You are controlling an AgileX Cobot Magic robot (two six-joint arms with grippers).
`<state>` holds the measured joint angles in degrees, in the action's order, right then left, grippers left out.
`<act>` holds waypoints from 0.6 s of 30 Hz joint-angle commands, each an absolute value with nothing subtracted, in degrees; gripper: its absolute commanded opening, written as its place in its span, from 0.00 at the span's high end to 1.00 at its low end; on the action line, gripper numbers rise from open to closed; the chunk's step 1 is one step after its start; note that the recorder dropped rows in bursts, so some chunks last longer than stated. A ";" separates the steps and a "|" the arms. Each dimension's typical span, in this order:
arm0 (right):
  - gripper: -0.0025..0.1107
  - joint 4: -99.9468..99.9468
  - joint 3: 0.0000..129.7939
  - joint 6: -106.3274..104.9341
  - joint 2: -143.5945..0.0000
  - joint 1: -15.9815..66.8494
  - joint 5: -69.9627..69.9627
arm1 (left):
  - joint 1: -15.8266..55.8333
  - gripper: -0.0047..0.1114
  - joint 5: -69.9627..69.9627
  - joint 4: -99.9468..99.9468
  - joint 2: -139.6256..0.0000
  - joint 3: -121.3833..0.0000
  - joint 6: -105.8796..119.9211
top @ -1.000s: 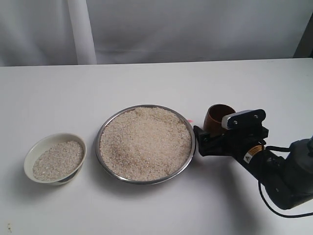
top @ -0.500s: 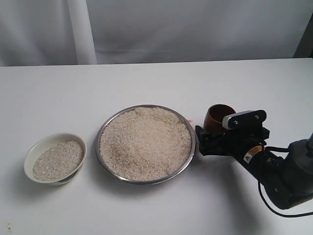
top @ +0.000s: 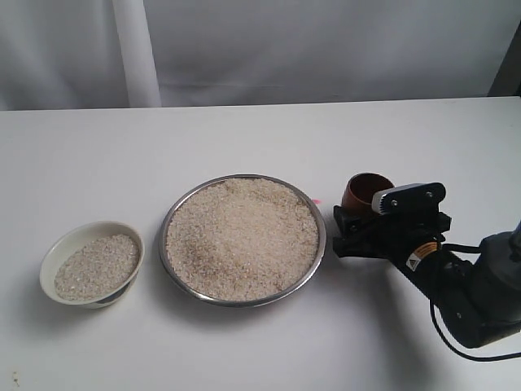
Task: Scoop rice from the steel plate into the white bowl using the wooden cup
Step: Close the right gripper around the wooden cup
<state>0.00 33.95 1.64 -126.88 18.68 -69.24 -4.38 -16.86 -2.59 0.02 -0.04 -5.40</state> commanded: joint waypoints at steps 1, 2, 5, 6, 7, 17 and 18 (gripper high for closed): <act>0.68 0.48 34.11 1.78 -126.84 18.85 -69.96 | -4.01 0.96 -16.30 -2.52 0.00 0.00 -5.50; 0.72 0.48 34.11 1.78 -126.84 18.85 -69.96 | -4.01 0.96 -16.30 -2.52 0.00 0.00 -5.50; 0.95 0.00 34.11 1.78 -126.84 18.85 -69.96 | -4.01 0.96 -16.30 -2.52 0.00 0.00 -5.50; 0.98 0.00 34.11 1.67 -126.84 18.85 -69.96 | -4.01 0.96 -16.30 -2.52 0.00 0.00 -5.50; 0.98 0.00 34.11 1.56 -126.84 18.85 -69.96 | -4.01 0.96 -16.30 -2.52 0.00 0.00 -5.50; 0.98 -5.15 34.11 -19.69 -105.73 18.85 -42.45 | -4.01 0.96 -16.30 -2.52 0.00 0.00 -5.50; 0.98 -5.15 34.19 -21.03 -103.07 18.85 -39.11 | -4.01 0.96 -16.30 -2.52 0.00 0.00 -5.50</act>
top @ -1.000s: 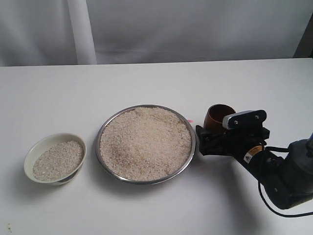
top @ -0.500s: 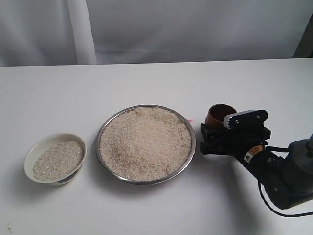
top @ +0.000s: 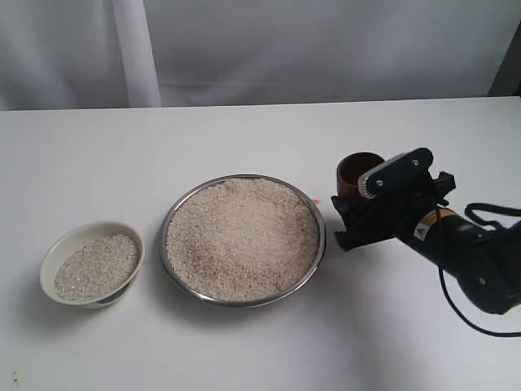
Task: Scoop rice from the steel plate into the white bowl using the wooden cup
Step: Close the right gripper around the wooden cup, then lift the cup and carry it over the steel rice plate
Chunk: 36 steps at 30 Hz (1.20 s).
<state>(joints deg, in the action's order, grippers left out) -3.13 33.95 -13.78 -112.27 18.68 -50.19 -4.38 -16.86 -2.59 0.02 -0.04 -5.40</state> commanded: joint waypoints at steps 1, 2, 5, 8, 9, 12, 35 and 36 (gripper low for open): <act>0.98 -5.15 34.85 -21.90 -100.36 18.85 -34.34 | -4.01 0.96 -16.30 -2.52 0.00 0.00 -5.50; 0.98 -5.15 35.95 -22.44 -98.21 18.85 -29.77 | -4.01 0.96 -16.30 -2.52 0.00 0.00 -5.50; 0.98 -5.15 41.80 -24.66 -92.02 18.96 -9.70 | -4.01 0.96 -16.30 -2.52 0.00 0.00 -5.50; 0.98 -9.83 48.64 -26.87 -88.32 20.31 6.15 | -4.01 0.96 -16.30 -2.52 0.00 0.00 -5.50; 0.98 -11.99 50.88 -26.86 -87.58 21.50 10.33 | -4.01 0.96 -16.30 -2.52 0.00 0.00 -5.50; 0.98 -19.35 56.88 -26.86 -86.92 26.31 20.31 | -4.01 0.96 -16.30 -2.52 0.00 0.00 -5.50; 0.98 -61.05 81.46 -28.33 -113.91 48.63 54.12 | -4.01 0.96 -16.30 -2.52 0.00 0.00 -5.50; 0.98 -61.82 81.46 -28.50 -114.64 48.63 54.47 | -4.01 0.96 -16.30 -2.52 0.00 0.00 -5.50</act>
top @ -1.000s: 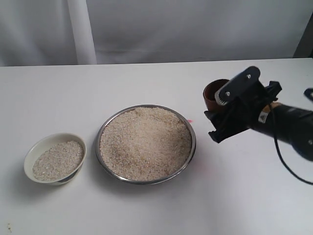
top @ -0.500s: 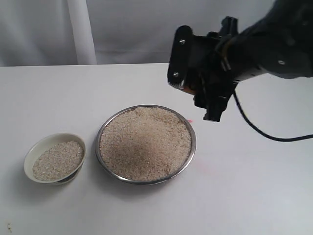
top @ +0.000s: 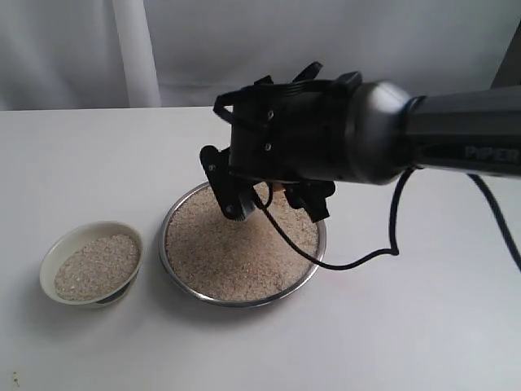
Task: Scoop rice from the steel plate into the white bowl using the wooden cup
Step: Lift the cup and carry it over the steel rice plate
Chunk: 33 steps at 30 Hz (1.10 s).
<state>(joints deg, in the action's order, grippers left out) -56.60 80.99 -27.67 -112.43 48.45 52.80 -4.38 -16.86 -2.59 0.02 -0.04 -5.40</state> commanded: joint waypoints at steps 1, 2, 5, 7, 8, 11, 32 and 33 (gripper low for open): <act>0.98 -62.47 81.46 -28.50 -115.54 48.63 54.73 | -4.01 0.96 -16.30 -2.52 0.00 0.00 -5.50; 0.98 -62.87 81.46 -28.63 -116.37 48.63 55.00 | -4.01 0.96 -16.30 -2.52 0.00 0.00 -5.50; 0.98 -64.86 81.46 -28.63 -118.53 48.63 55.10 | -4.01 0.96 -16.30 -2.52 0.00 0.00 -5.50; 0.98 -66.30 81.46 -28.63 -119.97 48.63 55.10 | -4.01 0.96 -16.30 -2.52 0.00 0.00 -5.50; 0.98 -66.89 81.46 -28.63 -120.63 48.63 55.10 | -4.01 0.96 -16.30 -2.52 0.00 0.00 -5.50; 0.98 -67.28 81.46 -28.63 -122.35 48.63 54.48 | -4.01 0.96 -16.30 -2.52 0.00 0.00 -5.50; 0.98 -66.43 81.80 -30.65 -127.17 51.42 52.79 | -4.01 0.96 -16.30 -2.52 0.00 0.00 -5.50; 0.98 -66.03 82.18 -30.65 -127.28 51.51 52.92 | -4.01 0.96 -16.30 -2.52 0.00 0.00 -5.50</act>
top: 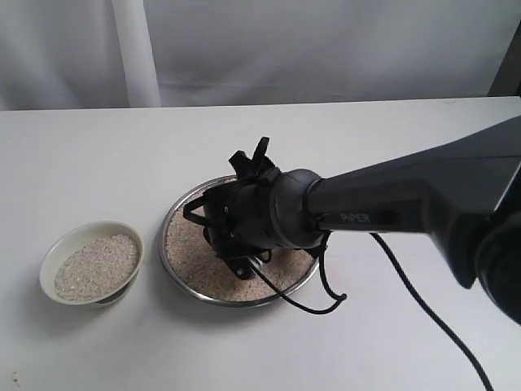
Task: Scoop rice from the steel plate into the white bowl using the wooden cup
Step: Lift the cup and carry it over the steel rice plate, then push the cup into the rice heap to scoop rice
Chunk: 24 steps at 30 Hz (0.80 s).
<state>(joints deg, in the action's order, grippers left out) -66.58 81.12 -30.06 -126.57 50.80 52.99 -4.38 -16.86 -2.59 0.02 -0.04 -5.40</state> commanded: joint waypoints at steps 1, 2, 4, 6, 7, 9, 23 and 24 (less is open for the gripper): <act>0.98 -65.50 82.77 -30.65 -127.41 51.93 52.92 | -4.01 0.96 -16.30 -2.52 0.00 0.00 -5.50; 0.98 -65.39 83.10 -30.65 -127.41 52.05 52.92 | -4.01 0.96 -16.30 -2.52 0.00 0.00 -5.50; 0.98 -64.56 84.32 -30.65 -127.41 52.61 52.92 | -4.01 0.96 -16.30 -2.52 0.00 0.00 -5.50; 0.98 -63.43 85.47 -30.88 -127.41 53.17 52.92 | -4.01 0.96 -16.30 -2.52 0.00 0.00 -5.50; 0.98 -63.04 85.83 -31.27 -127.41 53.30 52.92 | -4.01 0.96 -16.30 -2.52 0.00 0.00 -5.50; 0.98 -61.96 86.16 -32.24 -127.41 53.75 52.65 | -4.01 0.96 -16.30 -2.52 0.00 0.00 -5.50; 0.98 -56.32 86.16 -36.05 -127.54 55.40 52.56 | -4.01 0.96 -16.30 -2.52 0.00 0.00 -5.50; 0.98 -56.20 86.16 -36.08 -127.54 55.49 52.56 | -4.01 0.96 -16.30 -2.52 0.00 0.00 -5.50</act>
